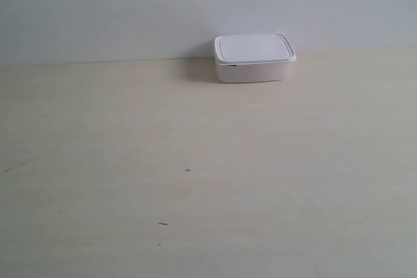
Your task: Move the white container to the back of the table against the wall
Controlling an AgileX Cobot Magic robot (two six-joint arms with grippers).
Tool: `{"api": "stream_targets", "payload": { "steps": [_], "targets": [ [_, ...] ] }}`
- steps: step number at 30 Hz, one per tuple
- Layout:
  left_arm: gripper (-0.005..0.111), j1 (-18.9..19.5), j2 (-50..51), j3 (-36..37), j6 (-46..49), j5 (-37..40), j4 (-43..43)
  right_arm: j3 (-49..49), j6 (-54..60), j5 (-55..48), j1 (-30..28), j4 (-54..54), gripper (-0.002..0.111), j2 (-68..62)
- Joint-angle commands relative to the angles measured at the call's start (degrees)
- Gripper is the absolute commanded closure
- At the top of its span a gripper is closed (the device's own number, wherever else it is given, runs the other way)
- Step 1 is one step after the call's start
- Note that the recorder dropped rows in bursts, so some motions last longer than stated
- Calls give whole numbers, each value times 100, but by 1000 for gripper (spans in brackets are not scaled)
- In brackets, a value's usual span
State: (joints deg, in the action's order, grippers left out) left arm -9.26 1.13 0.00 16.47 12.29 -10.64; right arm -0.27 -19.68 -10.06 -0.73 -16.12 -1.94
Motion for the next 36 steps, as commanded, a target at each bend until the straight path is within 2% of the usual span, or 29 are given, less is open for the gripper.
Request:
{"api": "stream_targets", "payload": {
  "steps": [1, 36],
  "targets": [
    [107, 3, -113, 0, -18, 7, 13, 27, 3, -523, -25, -47, 108, -6],
    [107, 3, -113, 0, -18, 259, 2, 27, 12, -525, -25, -34, 108, -6]
  ]
}}
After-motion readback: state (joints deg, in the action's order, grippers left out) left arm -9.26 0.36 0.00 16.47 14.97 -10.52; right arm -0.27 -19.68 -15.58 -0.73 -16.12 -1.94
